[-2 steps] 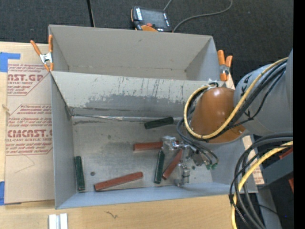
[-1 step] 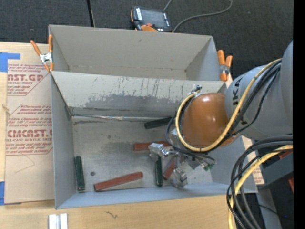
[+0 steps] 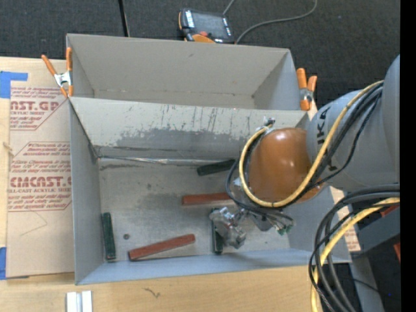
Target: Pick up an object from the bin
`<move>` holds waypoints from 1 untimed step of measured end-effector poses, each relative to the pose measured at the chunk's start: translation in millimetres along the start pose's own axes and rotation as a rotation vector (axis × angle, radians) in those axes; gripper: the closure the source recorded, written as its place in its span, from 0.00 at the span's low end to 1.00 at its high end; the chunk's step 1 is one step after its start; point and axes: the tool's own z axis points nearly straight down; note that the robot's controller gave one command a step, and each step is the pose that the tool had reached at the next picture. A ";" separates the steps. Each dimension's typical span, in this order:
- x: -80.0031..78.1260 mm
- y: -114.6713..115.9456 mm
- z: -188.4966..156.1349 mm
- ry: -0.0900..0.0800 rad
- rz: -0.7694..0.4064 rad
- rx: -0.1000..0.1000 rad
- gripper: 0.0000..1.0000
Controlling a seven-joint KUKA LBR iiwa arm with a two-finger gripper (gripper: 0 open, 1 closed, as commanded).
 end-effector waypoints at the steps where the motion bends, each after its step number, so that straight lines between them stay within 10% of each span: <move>1: -2.1 -1.3 -0.6 -0.008 0.000 0.004 0.00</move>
Offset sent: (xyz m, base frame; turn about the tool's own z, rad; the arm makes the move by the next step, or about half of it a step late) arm 0.0000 0.0000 0.0000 0.0000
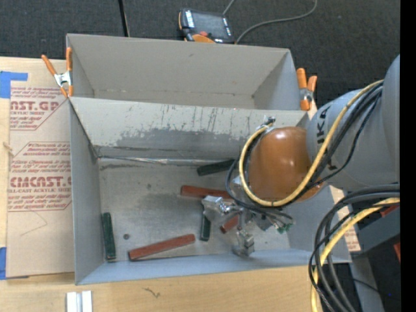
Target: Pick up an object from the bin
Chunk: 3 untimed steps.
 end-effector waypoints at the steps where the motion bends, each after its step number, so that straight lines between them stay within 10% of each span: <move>1: 2.0 -86.6 2.5 0.013 0.062 0.000 0.00; 2: 1.0 -80.9 2.6 0.016 0.055 -0.006 1.00; 3: -5.2 -35.1 -125.2 0.009 -0.089 -0.003 1.00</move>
Offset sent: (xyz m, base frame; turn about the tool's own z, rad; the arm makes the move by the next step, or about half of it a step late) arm 0.0418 -0.0696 -0.0021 0.0537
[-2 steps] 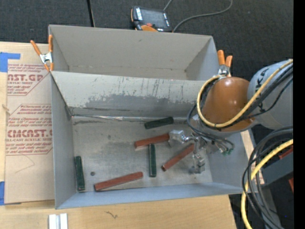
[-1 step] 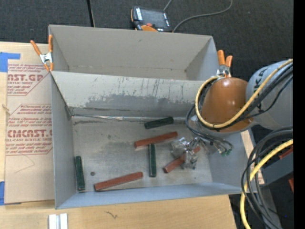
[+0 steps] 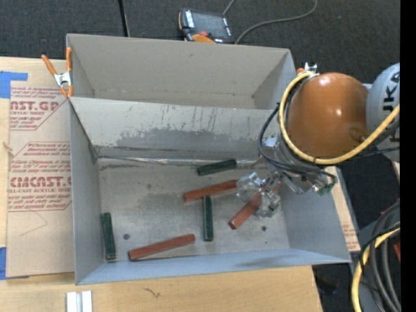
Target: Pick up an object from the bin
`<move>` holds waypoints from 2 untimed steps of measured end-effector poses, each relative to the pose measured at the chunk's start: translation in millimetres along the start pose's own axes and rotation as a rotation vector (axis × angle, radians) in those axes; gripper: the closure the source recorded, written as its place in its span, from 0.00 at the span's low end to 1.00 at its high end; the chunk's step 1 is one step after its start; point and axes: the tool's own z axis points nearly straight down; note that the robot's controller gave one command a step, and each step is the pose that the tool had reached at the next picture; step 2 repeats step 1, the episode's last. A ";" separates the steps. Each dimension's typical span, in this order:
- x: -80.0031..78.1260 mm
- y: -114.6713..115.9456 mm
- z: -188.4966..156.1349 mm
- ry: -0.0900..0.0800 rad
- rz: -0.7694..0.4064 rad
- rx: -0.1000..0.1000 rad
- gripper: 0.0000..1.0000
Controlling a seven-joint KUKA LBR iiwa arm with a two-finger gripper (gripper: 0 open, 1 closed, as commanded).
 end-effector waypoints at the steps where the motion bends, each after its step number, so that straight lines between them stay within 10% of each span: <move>1: 5.8 -6.0 -37.1 0.003 0.067 -0.001 1.00; 2: 5.8 -6.0 -37.1 0.003 0.067 -0.001 1.00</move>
Offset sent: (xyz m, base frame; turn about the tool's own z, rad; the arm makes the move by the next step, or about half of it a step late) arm -0.0023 -0.0089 0.0355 0.0660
